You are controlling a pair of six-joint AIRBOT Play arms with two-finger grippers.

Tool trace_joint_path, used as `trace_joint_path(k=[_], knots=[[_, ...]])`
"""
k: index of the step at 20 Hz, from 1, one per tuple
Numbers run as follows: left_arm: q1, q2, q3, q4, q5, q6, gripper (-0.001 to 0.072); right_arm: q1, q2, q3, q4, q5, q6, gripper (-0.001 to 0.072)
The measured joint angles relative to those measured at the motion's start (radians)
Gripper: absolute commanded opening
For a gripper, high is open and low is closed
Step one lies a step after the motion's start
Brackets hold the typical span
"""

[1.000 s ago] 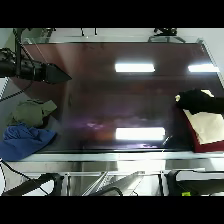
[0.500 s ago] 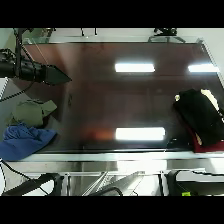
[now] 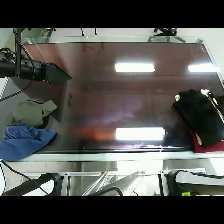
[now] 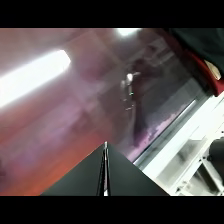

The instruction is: Fold the shirts.

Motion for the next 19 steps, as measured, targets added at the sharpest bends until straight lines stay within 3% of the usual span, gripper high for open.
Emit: trace_joint_path(k=[4, 10, 19], knots=[[-0.036, 0.114, -0.182, -0.001, 0.021, -0.034, 0.0017, 0.241, 0.107, -0.133, 0.0, -0.101, -0.014, 0.0092], [-0.179, 0.44, -0.703, 0.0, 0.15, -0.087, 0.0017, 0.547, 0.289, -0.417, -0.012, -0.252, -0.036, 0.0091], [-0.248, 0.7, -1.078, 0.001, 0.278, -0.127, 0.0017, 0.64, 0.332, -0.5, -0.01, -0.291, -0.04, 0.0091]])
